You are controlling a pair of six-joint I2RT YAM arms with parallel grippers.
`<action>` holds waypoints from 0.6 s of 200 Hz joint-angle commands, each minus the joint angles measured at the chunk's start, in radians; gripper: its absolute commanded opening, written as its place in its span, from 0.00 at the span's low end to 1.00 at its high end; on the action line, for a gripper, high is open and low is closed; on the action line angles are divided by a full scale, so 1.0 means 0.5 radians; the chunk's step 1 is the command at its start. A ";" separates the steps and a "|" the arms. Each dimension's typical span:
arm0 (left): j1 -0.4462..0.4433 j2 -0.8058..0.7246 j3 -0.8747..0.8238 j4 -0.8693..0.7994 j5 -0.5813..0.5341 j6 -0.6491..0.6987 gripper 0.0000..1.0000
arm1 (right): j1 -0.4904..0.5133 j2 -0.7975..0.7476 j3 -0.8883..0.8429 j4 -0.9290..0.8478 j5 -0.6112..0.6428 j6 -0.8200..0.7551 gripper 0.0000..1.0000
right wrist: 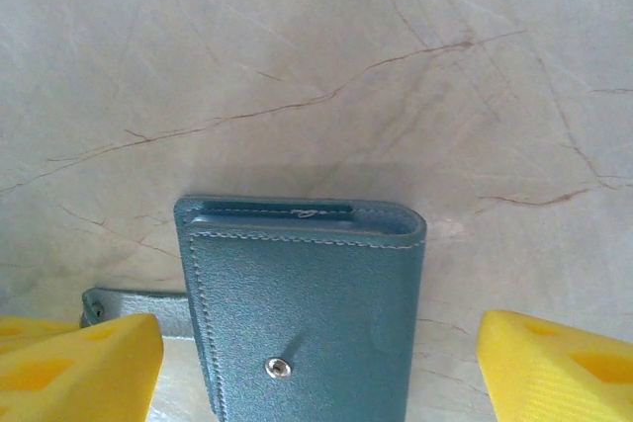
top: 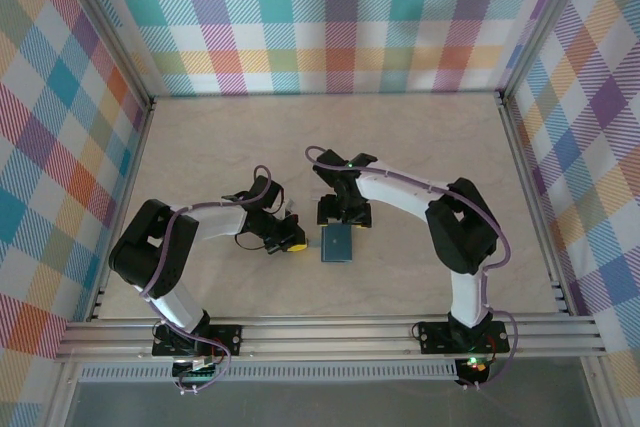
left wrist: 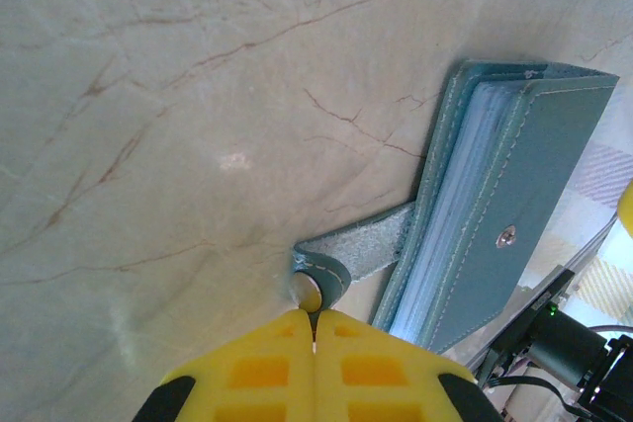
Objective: Take the credit cards out of the card holder
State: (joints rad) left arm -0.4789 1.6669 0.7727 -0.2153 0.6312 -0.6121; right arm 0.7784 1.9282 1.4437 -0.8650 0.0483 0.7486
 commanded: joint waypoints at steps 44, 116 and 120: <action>0.019 0.020 -0.062 -0.088 -0.044 0.021 0.00 | -0.007 0.154 0.021 0.081 -0.067 0.051 0.86; 0.022 0.023 -0.078 -0.086 -0.045 0.026 0.00 | -0.007 0.108 0.018 -0.042 0.099 0.040 0.85; 0.024 0.023 -0.076 -0.088 -0.048 0.027 0.00 | -0.010 0.097 0.019 -0.051 0.110 0.036 0.85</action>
State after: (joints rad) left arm -0.4759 1.6669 0.7631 -0.2062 0.6365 -0.6121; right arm 0.7784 2.0068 1.4437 -0.8326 0.0513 0.7635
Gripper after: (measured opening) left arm 0.050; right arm 0.850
